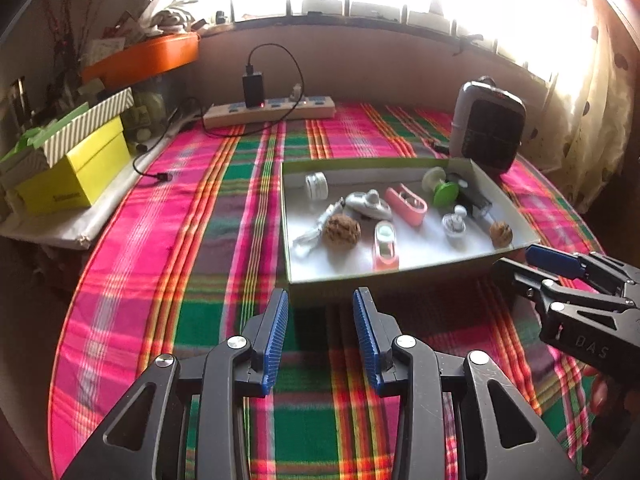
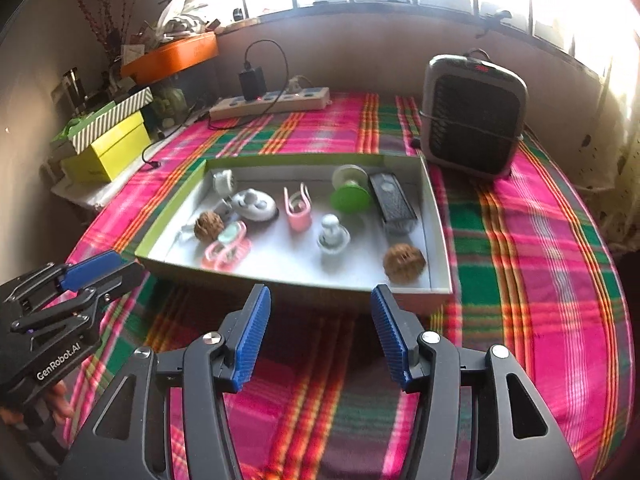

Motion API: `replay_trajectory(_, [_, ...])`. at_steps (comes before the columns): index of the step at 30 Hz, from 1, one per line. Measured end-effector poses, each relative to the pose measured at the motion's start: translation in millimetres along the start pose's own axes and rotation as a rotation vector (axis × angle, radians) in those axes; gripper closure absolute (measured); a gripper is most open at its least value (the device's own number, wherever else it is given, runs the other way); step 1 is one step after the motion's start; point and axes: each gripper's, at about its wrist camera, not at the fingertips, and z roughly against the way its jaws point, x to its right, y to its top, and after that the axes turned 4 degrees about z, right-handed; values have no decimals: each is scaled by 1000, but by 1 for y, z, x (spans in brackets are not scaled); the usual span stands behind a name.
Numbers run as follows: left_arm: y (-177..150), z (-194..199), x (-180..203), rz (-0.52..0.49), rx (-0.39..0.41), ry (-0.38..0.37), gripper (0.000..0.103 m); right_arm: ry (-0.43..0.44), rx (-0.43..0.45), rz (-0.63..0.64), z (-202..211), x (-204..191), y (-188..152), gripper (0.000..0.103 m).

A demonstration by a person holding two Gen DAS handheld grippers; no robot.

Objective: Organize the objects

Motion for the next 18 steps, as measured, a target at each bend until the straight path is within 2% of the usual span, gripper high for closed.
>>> replay_trajectory(10, [-25,-6,3,-2,-56,11,71,-71,-63,-30,-2,21,-27,49])
replay_trajectory(18, [-31,-8,5,6,-65,10,71,-108,-89,-40,-1,30,-40,48])
